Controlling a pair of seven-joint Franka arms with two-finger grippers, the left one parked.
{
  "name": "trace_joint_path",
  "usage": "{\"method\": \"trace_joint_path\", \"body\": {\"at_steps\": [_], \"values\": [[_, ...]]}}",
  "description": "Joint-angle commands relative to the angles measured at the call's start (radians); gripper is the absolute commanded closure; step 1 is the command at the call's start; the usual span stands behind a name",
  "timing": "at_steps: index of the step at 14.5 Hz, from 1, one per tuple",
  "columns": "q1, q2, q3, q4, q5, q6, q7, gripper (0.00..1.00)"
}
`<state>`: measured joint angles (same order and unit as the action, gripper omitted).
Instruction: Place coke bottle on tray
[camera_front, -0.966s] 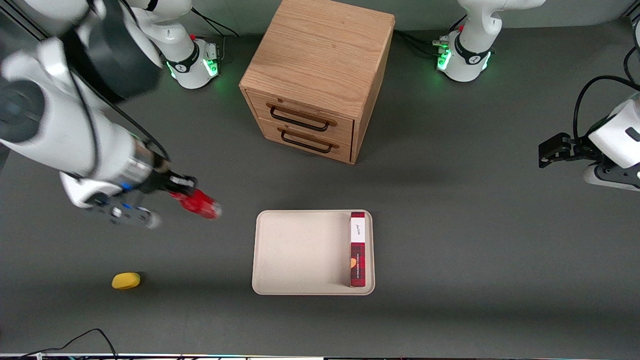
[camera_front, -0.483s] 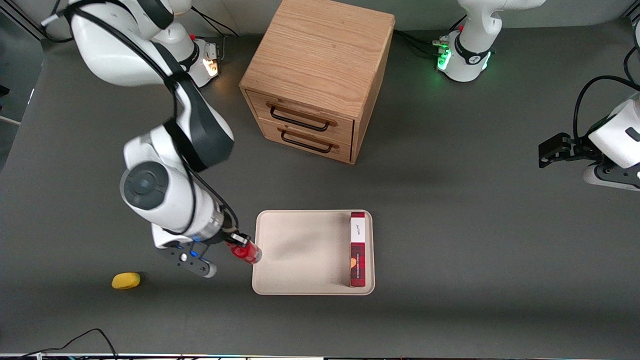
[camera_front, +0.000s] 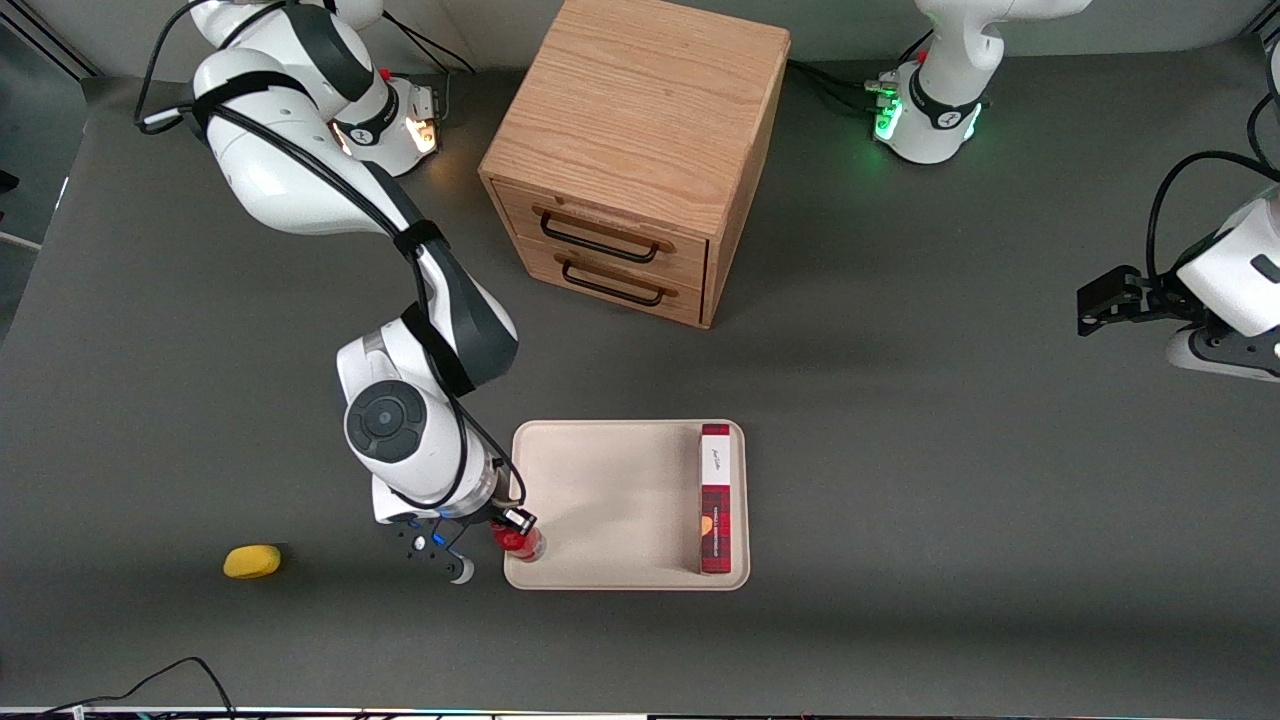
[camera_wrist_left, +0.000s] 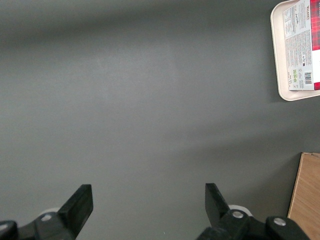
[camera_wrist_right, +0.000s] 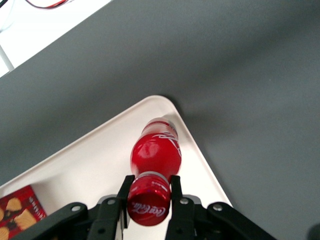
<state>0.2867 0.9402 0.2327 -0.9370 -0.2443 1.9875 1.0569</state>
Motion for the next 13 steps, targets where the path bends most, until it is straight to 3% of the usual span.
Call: {"method": "trace_joint_path", "body": {"at_steps": [1, 2, 3, 4, 6, 8, 10, 13], "values": [[0.011, 0.037, 0.01, 0.053, -0.047, 0.014, 0.038, 1.0], [0.009, 0.037, 0.01, 0.053, -0.046, 0.019, 0.034, 0.94], [0.008, 0.034, 0.01, 0.053, -0.046, 0.017, 0.031, 0.16], [0.008, 0.029, 0.011, 0.055, -0.046, 0.016, 0.029, 0.0], [-0.001, -0.013, 0.037, 0.055, -0.044, -0.034, 0.023, 0.0], [-0.029, -0.105, 0.086, 0.055, -0.044, -0.192, -0.047, 0.0], [-0.04, -0.251, 0.099, 0.041, -0.043, -0.361, -0.162, 0.0], [-0.141, -0.505, 0.118, -0.087, -0.029, -0.56, -0.34, 0.0]]}}
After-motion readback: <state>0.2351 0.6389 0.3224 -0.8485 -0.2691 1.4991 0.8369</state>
